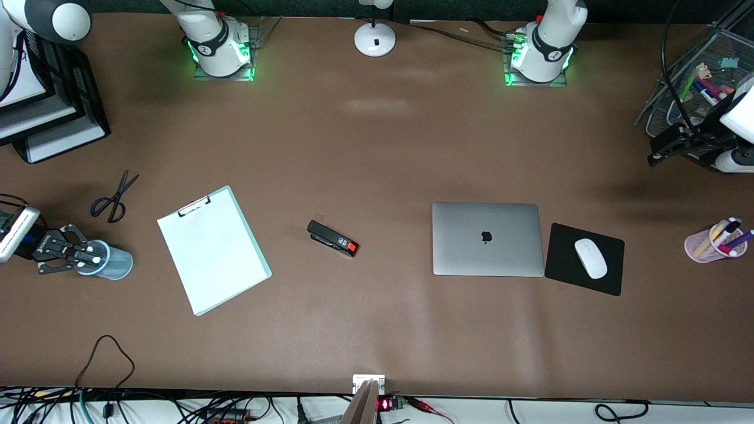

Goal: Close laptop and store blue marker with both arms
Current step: 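Carry the blue marker over the light blue cup with the right gripper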

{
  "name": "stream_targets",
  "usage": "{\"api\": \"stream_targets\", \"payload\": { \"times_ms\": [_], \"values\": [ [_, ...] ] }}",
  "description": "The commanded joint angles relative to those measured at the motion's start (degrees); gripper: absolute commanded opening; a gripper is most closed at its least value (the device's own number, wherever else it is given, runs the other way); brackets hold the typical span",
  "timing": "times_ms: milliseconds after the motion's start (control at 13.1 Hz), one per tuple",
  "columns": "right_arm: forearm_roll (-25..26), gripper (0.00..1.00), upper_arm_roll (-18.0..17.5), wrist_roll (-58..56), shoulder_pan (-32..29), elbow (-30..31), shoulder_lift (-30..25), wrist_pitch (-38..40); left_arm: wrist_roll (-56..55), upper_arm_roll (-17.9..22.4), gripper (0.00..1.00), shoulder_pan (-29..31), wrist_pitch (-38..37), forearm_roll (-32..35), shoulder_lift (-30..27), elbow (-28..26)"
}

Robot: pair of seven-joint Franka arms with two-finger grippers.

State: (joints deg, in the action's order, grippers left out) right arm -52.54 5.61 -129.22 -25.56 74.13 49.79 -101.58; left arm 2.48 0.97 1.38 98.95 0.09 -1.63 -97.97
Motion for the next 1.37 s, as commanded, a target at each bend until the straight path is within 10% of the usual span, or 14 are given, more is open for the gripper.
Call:
{"api": "stream_targets", "payload": {
  "times_ms": [0, 305, 457, 1296],
  "values": [
    [2.09, 0.01, -0.25, -0.86, -1.34, -1.88, 0.92, 1.65, -0.2, 0.43, 1.0, -0.5, -0.33, -0.09, 0.93, 1.64],
    [3.49, 0.02, -0.25, -0.86, -2.22, -1.79, 0.83, 1.82, -0.2, 0.43, 1.0, -0.5, -0.25, 0.0, 0.93, 1.64],
    [3.15, 0.99, -0.25, 0.19, -2.39, -1.88, 0.57, 4.01, -0.2, 0.43, 1.0, -0.5, -0.33, 0.0, 0.93, 1.55],
    [12.8, 1.0, -0.52, 23.28, 0.15, -2.49, -13.39, 12.88, -0.11, 0.43, 1.0, -0.5, -0.33, 0.0, 0.93, 1.55]
  ]
}}
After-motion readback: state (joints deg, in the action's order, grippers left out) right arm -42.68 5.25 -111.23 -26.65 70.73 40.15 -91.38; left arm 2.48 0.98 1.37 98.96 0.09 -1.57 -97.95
